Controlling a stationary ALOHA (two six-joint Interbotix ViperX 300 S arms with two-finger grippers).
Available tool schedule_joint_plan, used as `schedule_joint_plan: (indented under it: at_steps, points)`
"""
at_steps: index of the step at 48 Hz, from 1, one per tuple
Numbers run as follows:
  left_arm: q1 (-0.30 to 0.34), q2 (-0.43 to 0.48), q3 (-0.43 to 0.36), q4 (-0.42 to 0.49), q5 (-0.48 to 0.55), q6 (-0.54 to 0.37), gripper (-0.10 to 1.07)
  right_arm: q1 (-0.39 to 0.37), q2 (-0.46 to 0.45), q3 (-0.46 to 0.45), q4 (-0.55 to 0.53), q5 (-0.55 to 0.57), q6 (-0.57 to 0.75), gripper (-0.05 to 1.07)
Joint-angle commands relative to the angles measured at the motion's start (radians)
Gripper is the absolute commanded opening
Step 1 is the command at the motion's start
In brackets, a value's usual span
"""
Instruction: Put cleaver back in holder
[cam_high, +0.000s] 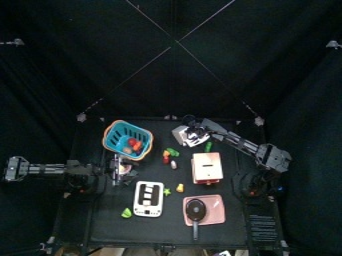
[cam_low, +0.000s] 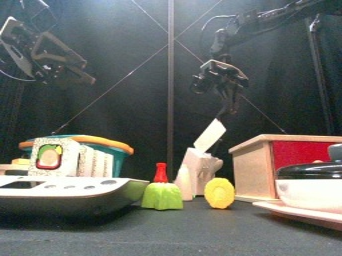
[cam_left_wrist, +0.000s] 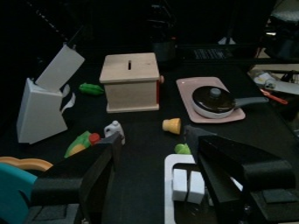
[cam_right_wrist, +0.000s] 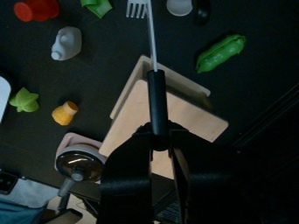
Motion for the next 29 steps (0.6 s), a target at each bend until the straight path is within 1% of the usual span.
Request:
schedule_joint_plan:
  at_steps: [1, 18, 29]
  points:
    - [0.003, 0.003, -0.015, -0.002, -0.005, 0.002, 0.93, -0.009, -0.015, -0.012, -0.003, 0.002, -0.002, 0.32]
    - [0.009, 0.005, -0.014, -0.002, -0.005, 0.002, 0.93, -0.015, 0.012, -0.035, -0.003, 0.005, -0.002, 0.33]
    - [0.009, 0.003, -0.014, -0.002, 0.014, 0.002, 0.93, -0.017, 0.034, -0.074, -0.008, 0.021, -0.002, 0.33]
